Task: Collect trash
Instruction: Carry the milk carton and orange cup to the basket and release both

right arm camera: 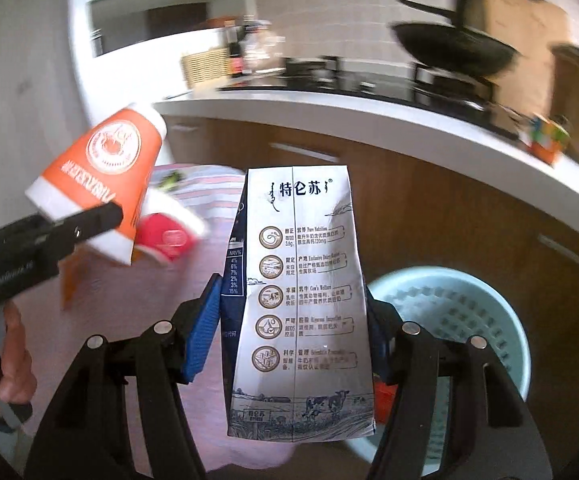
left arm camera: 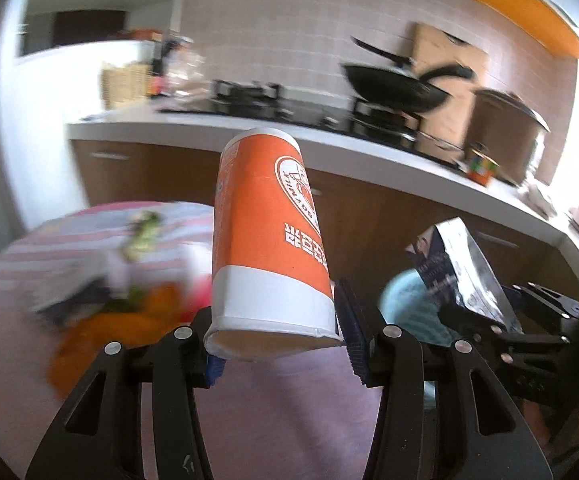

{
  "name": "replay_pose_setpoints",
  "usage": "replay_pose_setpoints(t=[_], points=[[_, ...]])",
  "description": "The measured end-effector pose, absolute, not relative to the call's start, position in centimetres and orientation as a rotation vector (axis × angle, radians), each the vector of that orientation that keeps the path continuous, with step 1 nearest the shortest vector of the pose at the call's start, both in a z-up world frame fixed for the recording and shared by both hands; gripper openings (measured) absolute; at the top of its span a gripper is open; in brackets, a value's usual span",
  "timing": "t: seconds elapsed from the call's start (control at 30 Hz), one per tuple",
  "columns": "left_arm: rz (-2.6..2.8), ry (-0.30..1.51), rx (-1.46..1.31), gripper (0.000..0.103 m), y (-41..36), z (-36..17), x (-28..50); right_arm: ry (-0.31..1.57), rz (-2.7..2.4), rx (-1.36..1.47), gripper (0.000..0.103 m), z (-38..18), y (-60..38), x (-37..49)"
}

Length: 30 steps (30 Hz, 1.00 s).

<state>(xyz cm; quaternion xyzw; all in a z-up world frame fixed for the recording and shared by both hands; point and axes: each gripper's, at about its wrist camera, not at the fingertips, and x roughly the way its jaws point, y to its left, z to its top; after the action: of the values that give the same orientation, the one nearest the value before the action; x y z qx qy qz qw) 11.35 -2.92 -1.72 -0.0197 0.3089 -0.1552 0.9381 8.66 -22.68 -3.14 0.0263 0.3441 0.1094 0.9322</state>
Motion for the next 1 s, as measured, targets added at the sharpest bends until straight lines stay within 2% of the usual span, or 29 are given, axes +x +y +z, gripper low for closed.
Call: replay_pose_setpoints(t=[0.33, 0.5, 0.6, 0.7, 0.73, 1.0], points=[[-0.565, 0.821, -0.056, 0.047, -13.5, -6.9, 15.3, 0.846, -0.022, 0.22, 0.059, -9.2, -33.5, 9.4], [-0.587, 0.932, -0.059, 0.047, -16.3, -10.3, 16.5, 0.98, -0.093, 0.386, 0.059, -14.0, -37.5, 10.5], [-0.596, 0.953, -0.021, 0.051, -18.0, -11.6, 16.7, 1.015, -0.102, 0.435, 0.059, -15.6, -38.2, 10.8], [-0.591, 0.953, 0.01, 0.058, -18.7, -12.3, 16.6, 1.029, -0.122, 0.44, 0.06, -16.2, -38.3, 11.2], [-0.578, 0.943, 0.022, 0.063, -18.6, -12.5, 16.4, 1.036, -0.128, 0.438, 0.061, -16.4, -38.4, 11.3], [-0.547, 0.883, -0.027, 0.064, -15.4, -11.0, 15.6, 1.025, -0.118, 0.409, 0.062, -15.9, -37.9, 11.9]])
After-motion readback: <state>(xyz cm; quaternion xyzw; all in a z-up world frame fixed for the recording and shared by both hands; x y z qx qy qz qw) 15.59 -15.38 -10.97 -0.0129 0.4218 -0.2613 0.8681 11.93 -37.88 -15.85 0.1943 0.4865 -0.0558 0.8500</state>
